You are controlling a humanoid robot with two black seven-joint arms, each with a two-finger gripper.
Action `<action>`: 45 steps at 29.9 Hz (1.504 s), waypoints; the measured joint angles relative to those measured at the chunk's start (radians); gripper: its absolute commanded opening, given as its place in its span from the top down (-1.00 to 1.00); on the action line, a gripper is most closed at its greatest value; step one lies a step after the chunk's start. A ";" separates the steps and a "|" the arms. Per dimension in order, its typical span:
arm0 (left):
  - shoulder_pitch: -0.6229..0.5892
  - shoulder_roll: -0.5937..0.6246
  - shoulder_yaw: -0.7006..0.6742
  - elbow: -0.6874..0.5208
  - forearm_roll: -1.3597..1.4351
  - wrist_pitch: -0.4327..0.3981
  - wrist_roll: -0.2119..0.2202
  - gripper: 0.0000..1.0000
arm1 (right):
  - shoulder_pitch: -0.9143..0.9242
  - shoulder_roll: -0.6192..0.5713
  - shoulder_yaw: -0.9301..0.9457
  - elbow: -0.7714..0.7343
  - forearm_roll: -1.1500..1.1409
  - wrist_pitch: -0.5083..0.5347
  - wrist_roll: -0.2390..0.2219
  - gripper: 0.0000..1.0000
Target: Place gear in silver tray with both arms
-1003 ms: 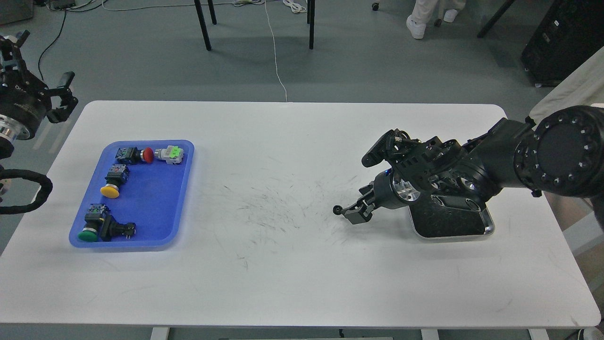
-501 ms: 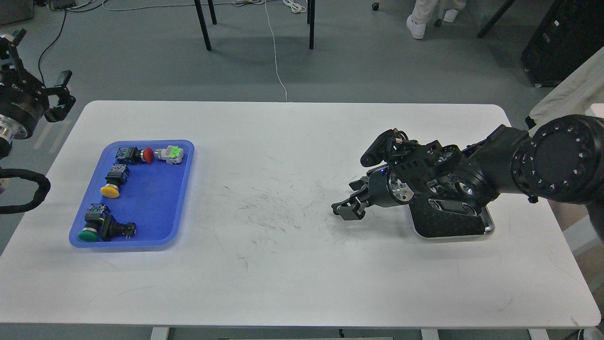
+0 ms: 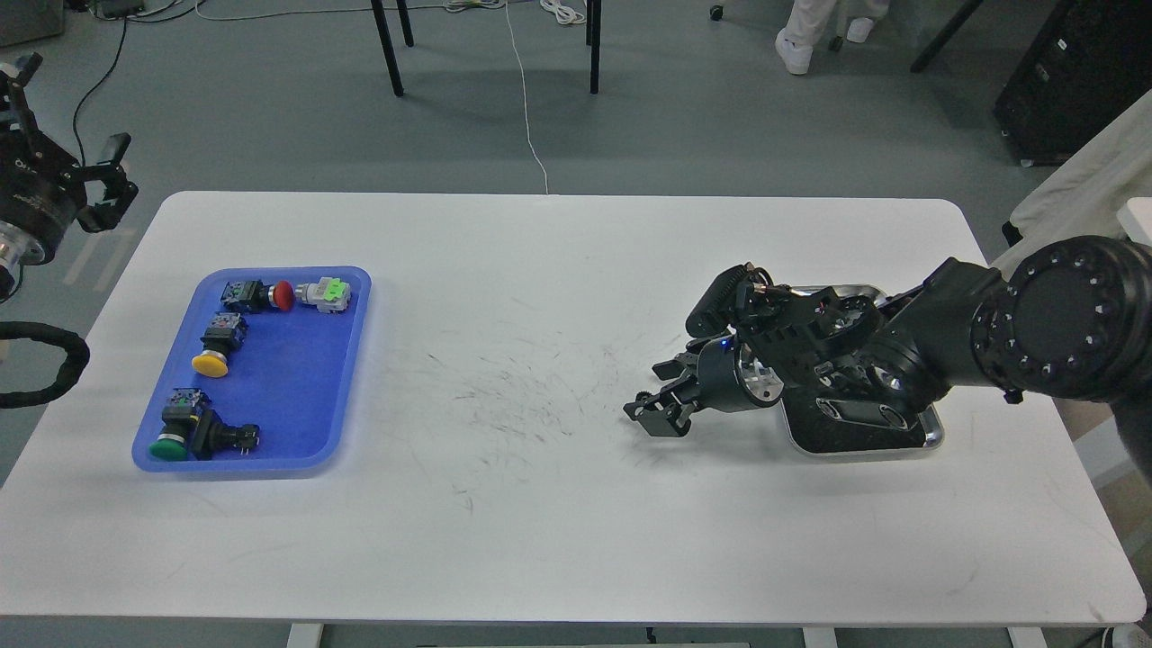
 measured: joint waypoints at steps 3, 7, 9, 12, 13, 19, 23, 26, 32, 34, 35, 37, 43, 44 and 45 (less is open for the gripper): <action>0.001 0.003 -0.001 -0.001 0.000 -0.001 0.000 -0.97 | -0.019 0.000 0.000 -0.015 -0.008 -0.017 0.000 -0.26; 0.001 0.024 -0.001 -0.002 0.000 -0.003 0.000 -0.97 | -0.036 0.000 0.000 -0.033 -0.013 -0.026 0.000 -0.24; 0.001 0.029 -0.001 -0.003 0.000 -0.004 0.000 -0.97 | -0.041 0.000 0.000 -0.044 -0.014 -0.027 0.000 -0.14; 0.002 0.033 -0.001 -0.003 0.000 -0.005 0.000 -0.97 | -0.048 0.000 0.001 -0.055 -0.014 -0.029 0.000 -0.07; 0.002 0.034 -0.001 -0.003 0.000 -0.005 0.000 -0.97 | -0.050 0.000 0.001 -0.056 -0.015 -0.030 0.000 -0.06; 0.002 0.036 -0.001 -0.003 0.000 -0.004 0.000 -0.97 | -0.057 0.000 0.002 -0.058 -0.016 -0.033 0.000 0.20; 0.002 0.036 -0.001 -0.003 0.000 -0.004 0.000 -0.97 | -0.063 0.000 0.001 -0.059 -0.027 -0.033 0.000 0.37; 0.002 0.036 -0.002 -0.003 0.000 -0.004 0.000 -0.97 | -0.066 0.000 0.001 -0.060 -0.035 -0.036 0.000 0.57; 0.003 0.034 -0.002 -0.003 0.000 -0.006 0.000 -0.97 | -0.070 0.000 -0.002 -0.064 -0.038 -0.049 0.001 0.97; 0.003 0.034 -0.002 -0.003 0.000 -0.006 0.000 -0.97 | -0.070 0.000 -0.004 -0.067 -0.040 -0.050 0.001 0.98; 0.003 0.034 -0.002 -0.003 0.000 -0.005 0.000 -0.97 | -0.070 0.000 -0.004 -0.069 -0.040 -0.050 0.001 0.98; 0.004 0.034 -0.002 -0.003 0.000 -0.005 0.000 -0.97 | -0.070 0.000 -0.006 -0.073 -0.040 -0.050 0.001 0.98; 0.007 0.034 0.000 -0.003 0.000 -0.004 0.000 -0.97 | -0.028 0.000 -0.009 -0.075 -0.037 -0.034 -0.001 0.98; 0.008 0.035 0.000 -0.003 0.000 -0.004 0.000 -0.97 | -0.011 0.000 -0.008 -0.075 -0.032 -0.027 -0.001 0.98; 0.008 0.035 0.000 -0.003 0.000 -0.004 0.000 -0.97 | 0.010 0.000 -0.006 -0.075 -0.026 -0.017 -0.001 0.98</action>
